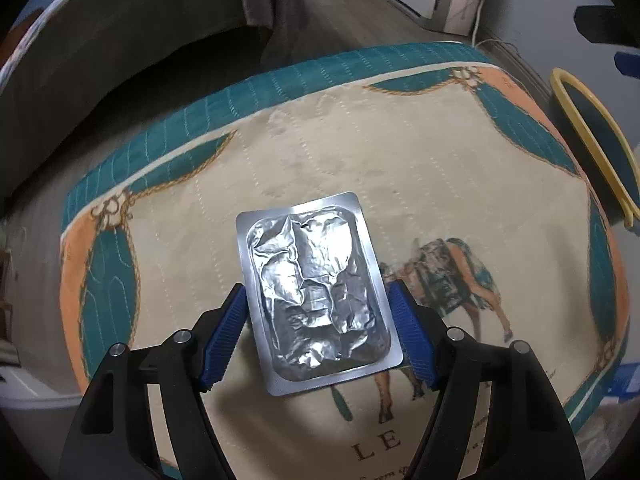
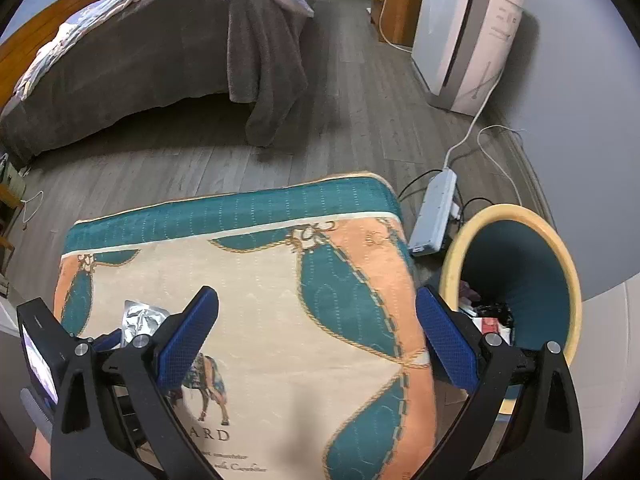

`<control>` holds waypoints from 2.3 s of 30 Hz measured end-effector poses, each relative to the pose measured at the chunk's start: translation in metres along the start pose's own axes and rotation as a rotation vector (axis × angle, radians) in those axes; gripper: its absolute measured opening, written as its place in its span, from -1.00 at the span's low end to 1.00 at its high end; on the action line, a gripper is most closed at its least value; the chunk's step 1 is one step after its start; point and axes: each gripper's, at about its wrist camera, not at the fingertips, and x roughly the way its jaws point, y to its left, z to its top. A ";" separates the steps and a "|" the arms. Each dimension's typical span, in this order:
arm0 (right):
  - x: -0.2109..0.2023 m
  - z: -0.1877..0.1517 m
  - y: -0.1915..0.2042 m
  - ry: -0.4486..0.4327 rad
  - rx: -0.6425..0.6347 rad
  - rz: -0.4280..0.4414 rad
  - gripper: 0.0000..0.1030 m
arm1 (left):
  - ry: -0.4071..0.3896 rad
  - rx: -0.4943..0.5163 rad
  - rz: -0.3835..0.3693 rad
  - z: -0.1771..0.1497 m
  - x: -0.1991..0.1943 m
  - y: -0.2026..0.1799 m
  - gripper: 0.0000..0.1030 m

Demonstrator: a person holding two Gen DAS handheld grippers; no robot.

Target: Collect trash

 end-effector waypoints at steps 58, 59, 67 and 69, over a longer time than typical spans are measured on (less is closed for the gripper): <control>-0.097 -0.082 -0.252 -0.144 0.427 -0.184 0.89 | -0.416 0.287 -0.227 0.079 -0.146 -0.224 0.90; -0.100 -0.084 -0.250 -0.146 0.421 -0.189 0.89 | -0.425 0.273 -0.228 0.076 -0.152 -0.221 0.90; -0.121 -0.115 -0.227 -0.164 0.432 -0.216 0.89 | -0.493 0.227 -0.207 0.051 -0.192 -0.201 0.90; -0.124 -0.120 -0.221 -0.163 0.440 -0.204 0.89 | -0.483 0.196 -0.220 0.049 -0.193 -0.193 0.90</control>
